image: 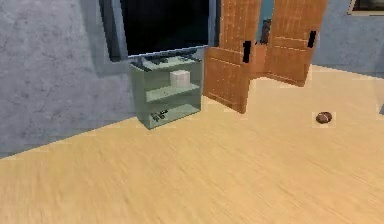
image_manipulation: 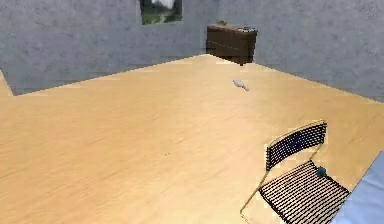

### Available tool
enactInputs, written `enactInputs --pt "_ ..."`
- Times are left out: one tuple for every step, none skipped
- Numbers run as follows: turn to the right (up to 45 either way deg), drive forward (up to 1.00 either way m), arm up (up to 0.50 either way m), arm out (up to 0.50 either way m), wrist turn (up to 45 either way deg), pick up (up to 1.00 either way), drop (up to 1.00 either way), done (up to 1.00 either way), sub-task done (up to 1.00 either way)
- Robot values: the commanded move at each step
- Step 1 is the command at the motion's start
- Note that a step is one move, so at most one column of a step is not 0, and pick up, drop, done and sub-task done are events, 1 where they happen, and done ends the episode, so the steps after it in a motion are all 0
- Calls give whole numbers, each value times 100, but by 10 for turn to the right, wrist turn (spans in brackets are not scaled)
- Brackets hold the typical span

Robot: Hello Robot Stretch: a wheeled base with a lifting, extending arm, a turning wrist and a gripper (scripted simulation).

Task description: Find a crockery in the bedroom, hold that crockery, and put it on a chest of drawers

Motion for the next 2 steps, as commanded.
enactInputs --pt "-450 0 0 0 0 0 0 0 0" --pt "-270 0 0 0 0 0 0 0 0"
